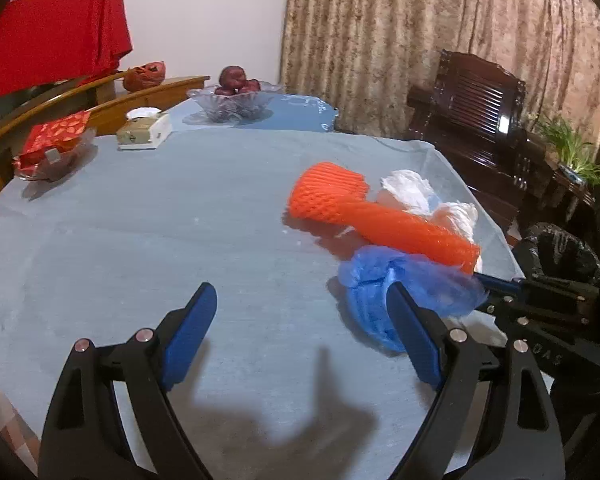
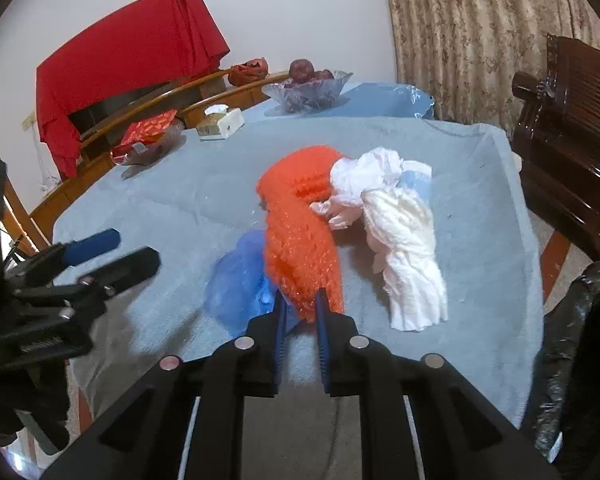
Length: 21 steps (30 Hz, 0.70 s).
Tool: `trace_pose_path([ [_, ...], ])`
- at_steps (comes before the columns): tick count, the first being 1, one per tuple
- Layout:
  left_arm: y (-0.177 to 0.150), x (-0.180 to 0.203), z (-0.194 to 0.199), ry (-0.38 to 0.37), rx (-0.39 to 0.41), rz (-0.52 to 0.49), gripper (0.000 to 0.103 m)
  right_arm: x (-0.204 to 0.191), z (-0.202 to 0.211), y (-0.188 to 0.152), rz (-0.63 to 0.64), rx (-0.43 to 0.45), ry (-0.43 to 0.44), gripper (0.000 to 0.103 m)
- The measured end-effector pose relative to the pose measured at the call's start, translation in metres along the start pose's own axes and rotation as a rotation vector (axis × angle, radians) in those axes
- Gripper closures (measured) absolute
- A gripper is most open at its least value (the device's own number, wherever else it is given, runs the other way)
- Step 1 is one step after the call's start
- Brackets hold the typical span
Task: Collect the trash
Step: 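Grasp the blue plastic bag with the left gripper while the right gripper grasps the orange foam sleeve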
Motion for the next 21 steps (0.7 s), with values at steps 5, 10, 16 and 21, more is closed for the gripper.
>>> trace_pose_path([
  [5,-0.003,0.017,-0.006,-0.041,-0.013,-0.002,0.019,0.012,0.013,0.002,-0.03,0.006,-0.029,0.09],
  [10,-0.008,0.039,-0.017,-0.093,-0.04,-0.003,0.017,0.021,0.016,-0.004,-0.054,-0.012,-0.057,0.09],
  [16,-0.02,0.054,-0.046,-0.131,-0.104,-0.007,0.026,0.029,0.019,-0.008,-0.07,-0.017,-0.069,0.09],
  [21,-0.026,0.061,-0.059,-0.23,-0.15,0.033,0.061,0.032,0.021,-0.009,-0.073,-0.015,-0.069,0.09],
])
Point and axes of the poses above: each gripper's, at about its wrist camera, not at the fingertips, and z roughly against the way its jaws point, x to its right, y to its top, the point moved 2 cm from there along -z, roughly the way its jaws point, and after that the axes turned 13 degrees about x, right-handed, at the moved point
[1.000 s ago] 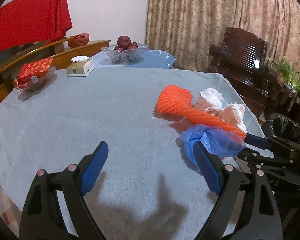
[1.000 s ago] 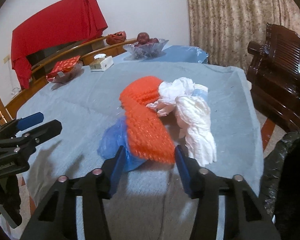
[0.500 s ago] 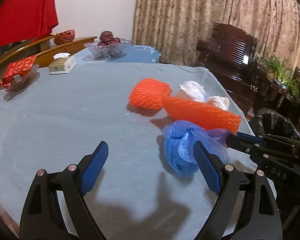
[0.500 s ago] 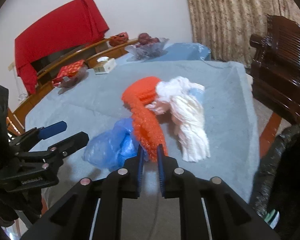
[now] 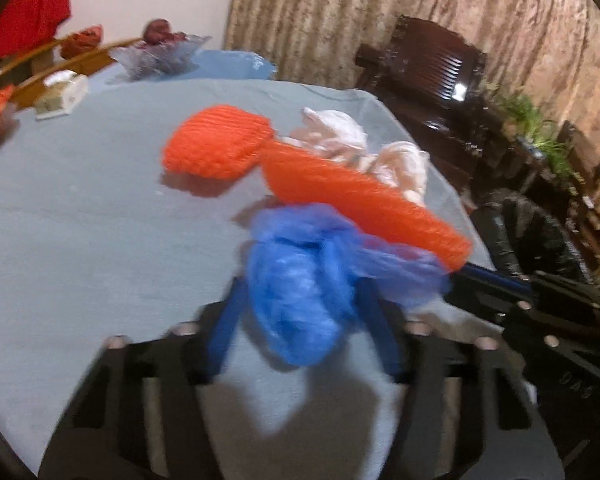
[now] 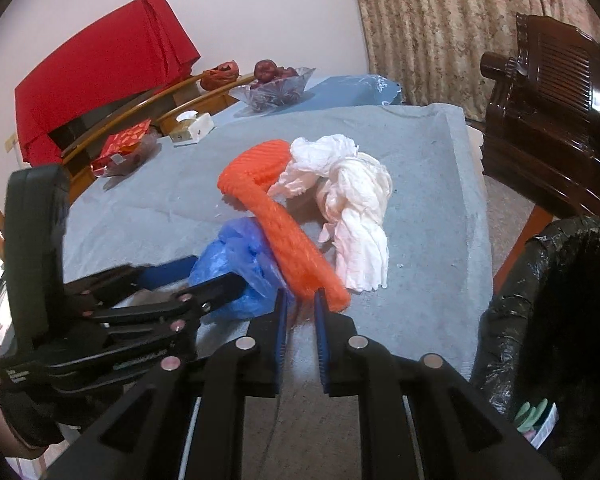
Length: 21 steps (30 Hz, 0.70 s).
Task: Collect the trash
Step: 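Grasp the blue plastic bag with the left gripper while the right gripper grasps the orange foam sleeve, then carry the blue bag and orange sleeve over the bin and release both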
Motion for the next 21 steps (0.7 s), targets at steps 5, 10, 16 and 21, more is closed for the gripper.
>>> trace_pose_path([
  [5,0.002,0.003,0.006,-0.02,0.024,-0.021,0.082,0.0,0.001,0.001,0.005,0.003,0.004,0.09],
  [10,0.007,-0.007,0.021,0.008,0.045,-0.028,0.096,-0.005,0.001,0.0,0.015,-0.002,0.021,0.085],
  [16,0.01,-0.029,0.04,0.084,0.064,-0.024,0.097,-0.008,0.002,0.003,0.031,0.003,0.016,0.073],
  [21,0.012,-0.049,0.051,0.157,0.071,-0.018,0.097,-0.012,0.008,0.007,0.043,0.001,0.029,0.072],
])
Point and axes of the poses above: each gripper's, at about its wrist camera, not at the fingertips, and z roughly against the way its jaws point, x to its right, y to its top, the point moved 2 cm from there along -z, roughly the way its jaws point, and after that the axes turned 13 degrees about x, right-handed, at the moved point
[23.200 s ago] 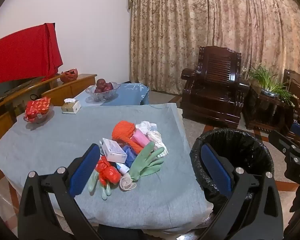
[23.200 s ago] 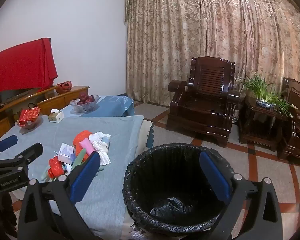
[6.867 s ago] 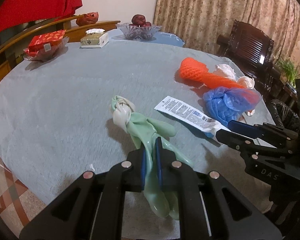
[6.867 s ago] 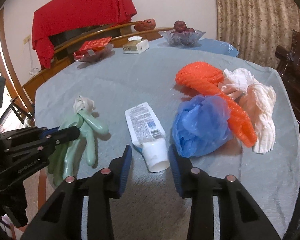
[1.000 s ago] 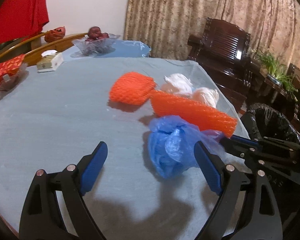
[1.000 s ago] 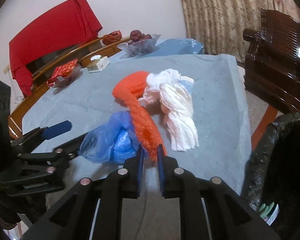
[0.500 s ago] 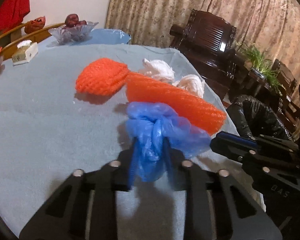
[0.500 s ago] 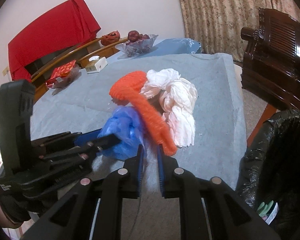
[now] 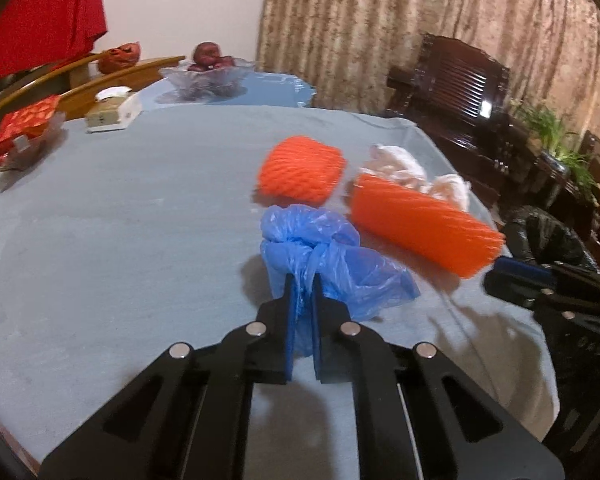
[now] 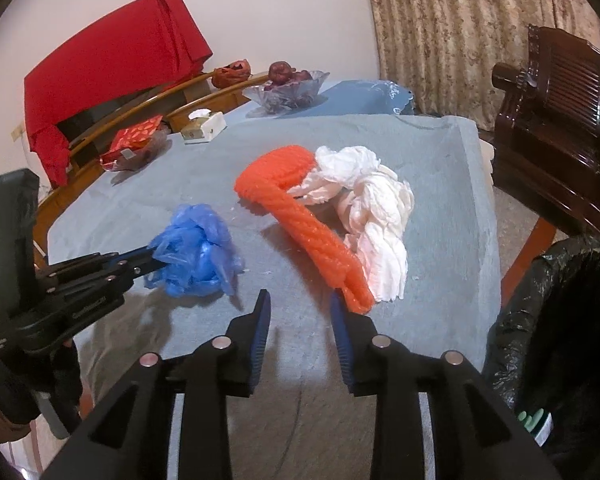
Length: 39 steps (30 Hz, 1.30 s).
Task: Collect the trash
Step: 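Carry the blue bag and orange sleeve over the bin and release both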
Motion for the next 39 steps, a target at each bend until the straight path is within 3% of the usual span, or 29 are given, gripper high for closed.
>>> trace_pose_path([
  [6,0.002,-0.007,0.006,0.006,0.005,0.006,0.097,-0.006,0.01,0.001,0.031,0.003,-0.008,0.07],
  [14,-0.006,-0.002,0.013,-0.002,-0.001,0.016,0.097,-0.003,0.009,-0.006,0.024,-0.01,-0.029,0.056],
  [23,-0.011,-0.006,0.01,0.001,-0.024,0.017,0.097,-0.016,-0.038,-0.009,0.074,-0.047,-0.029,0.035],
  [29,-0.013,-0.011,0.006,0.005,-0.03,0.022,0.097,-0.013,-0.061,-0.011,0.062,-0.093,-0.044,0.034],
  [33,-0.012,-0.015,0.004,0.007,-0.033,0.029,0.097,-0.014,-0.063,-0.014,0.081,-0.105,-0.065,0.049],
  [38,-0.011,-0.015,0.003,0.002,-0.029,0.027,0.097,-0.011,-0.055,-0.011,0.062,-0.084,-0.052,0.091],
  [39,-0.01,-0.014,0.004,0.001,-0.027,0.027,0.097,-0.012,-0.053,-0.009,0.06,-0.083,-0.035,0.091],
])
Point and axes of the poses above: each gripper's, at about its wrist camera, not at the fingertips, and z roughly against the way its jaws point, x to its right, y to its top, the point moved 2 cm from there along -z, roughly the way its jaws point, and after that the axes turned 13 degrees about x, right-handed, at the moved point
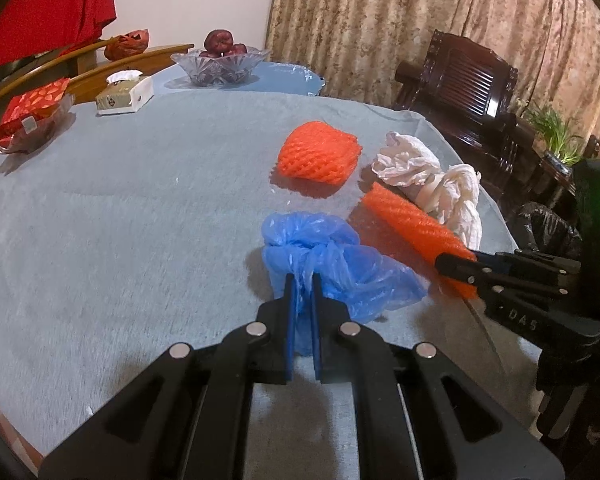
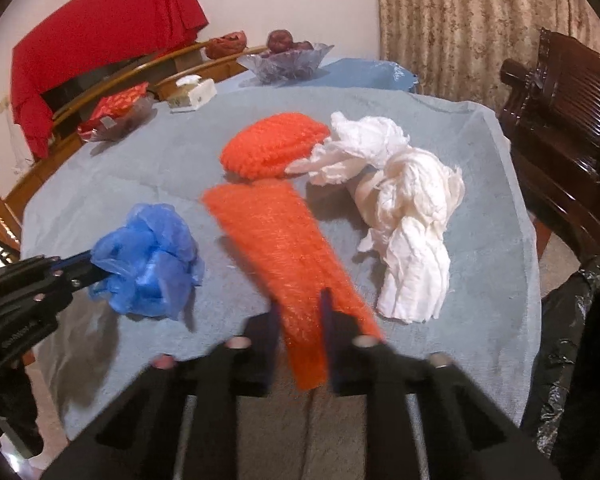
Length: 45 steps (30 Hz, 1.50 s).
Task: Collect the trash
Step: 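Carry the blue bag and orange sleeve over the bin and release both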
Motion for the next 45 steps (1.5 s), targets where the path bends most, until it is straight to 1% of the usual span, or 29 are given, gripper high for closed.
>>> trace_pose_path([
  [4,0.005,0.006,0.007,-0.011,0.015,-0.002,0.097,-0.011,0.013,0.006,0.036,0.029,0.032,0.092],
  [8,0.012,0.017,0.017,-0.028,0.035,-0.011,0.097,-0.014,0.029,0.015,0.012,0.062,0.042,0.092],
  [14,0.023,0.04,0.034,-0.058,0.066,-0.031,0.097,-0.004,0.064,0.029,-0.044,0.126,0.032,0.092],
  [18,0.029,0.062,0.044,-0.098,0.084,-0.044,0.097,0.008,0.093,0.036,-0.07,0.176,0.012,0.092],
  [24,0.035,0.106,0.059,-0.181,0.105,-0.078,0.097,0.031,0.135,0.036,-0.114,0.229,-0.037,0.092],
  [30,0.036,0.145,0.068,-0.254,0.114,-0.104,0.097,0.059,0.172,0.031,-0.154,0.266,-0.107,0.092],
  [45,0.029,0.234,0.073,-0.422,0.118,-0.192,0.097,0.113,0.237,-0.005,-0.236,0.294,-0.261,0.092],
])
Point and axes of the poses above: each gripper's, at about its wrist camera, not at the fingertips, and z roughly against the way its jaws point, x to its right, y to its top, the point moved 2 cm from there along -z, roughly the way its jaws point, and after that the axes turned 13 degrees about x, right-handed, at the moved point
